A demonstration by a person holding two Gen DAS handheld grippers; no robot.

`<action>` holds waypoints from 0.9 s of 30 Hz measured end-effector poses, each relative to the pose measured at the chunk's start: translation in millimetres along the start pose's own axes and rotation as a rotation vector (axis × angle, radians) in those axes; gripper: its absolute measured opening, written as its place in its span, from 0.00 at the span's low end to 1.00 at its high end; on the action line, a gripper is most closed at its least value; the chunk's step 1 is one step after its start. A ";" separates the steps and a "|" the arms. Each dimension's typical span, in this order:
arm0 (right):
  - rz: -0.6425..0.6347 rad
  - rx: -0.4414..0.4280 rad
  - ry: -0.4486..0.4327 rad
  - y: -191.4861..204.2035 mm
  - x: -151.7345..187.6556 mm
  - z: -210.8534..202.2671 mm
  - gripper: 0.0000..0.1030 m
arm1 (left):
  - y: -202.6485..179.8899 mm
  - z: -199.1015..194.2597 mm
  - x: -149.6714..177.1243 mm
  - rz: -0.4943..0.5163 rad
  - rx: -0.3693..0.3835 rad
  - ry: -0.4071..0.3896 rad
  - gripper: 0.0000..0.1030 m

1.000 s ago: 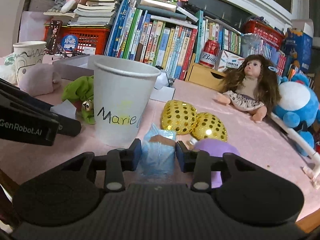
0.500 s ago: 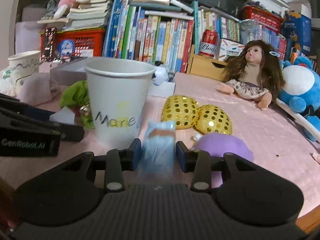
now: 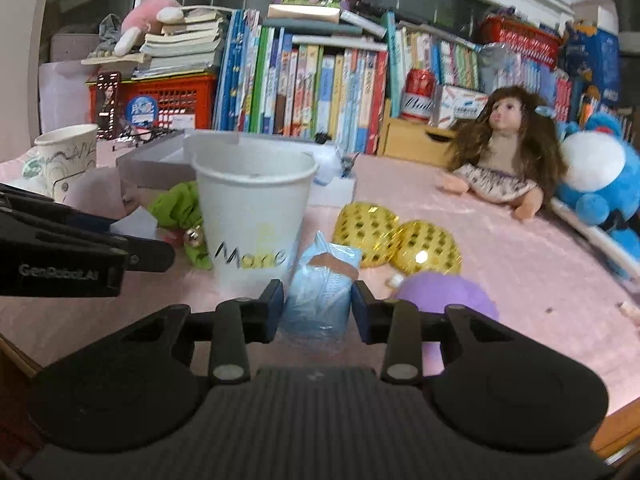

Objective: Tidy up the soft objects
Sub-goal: 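Carry the plastic bag with the right tool while the left tool carries the tissue to the tray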

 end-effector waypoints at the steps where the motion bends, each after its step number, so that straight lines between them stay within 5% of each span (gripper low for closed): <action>1: 0.000 0.007 -0.005 -2.0 -2.2 -1.6 0.40 | 1.4 -2.4 -2.1 0.000 0.002 -0.005 0.37; 14: 0.061 0.062 -0.109 -41.4 -52.0 -14.3 0.40 | 23.2 -20.0 -45.2 0.020 -0.034 -0.096 0.37; 27: 0.156 -0.196 -0.032 -53.3 -129.8 34.6 0.40 | 75.1 0.1 -127.0 -0.041 -0.025 -0.055 0.37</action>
Point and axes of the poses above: each gripper's, at about its wrist camera, not at the fingertips, and z roughly the way its jaws point, y to its left, x to its underside, the point moved 4 cm from there along z, roughly the way its jaws point, and after that the axes turned 11 degrees about -x, right-handed, at the moved point
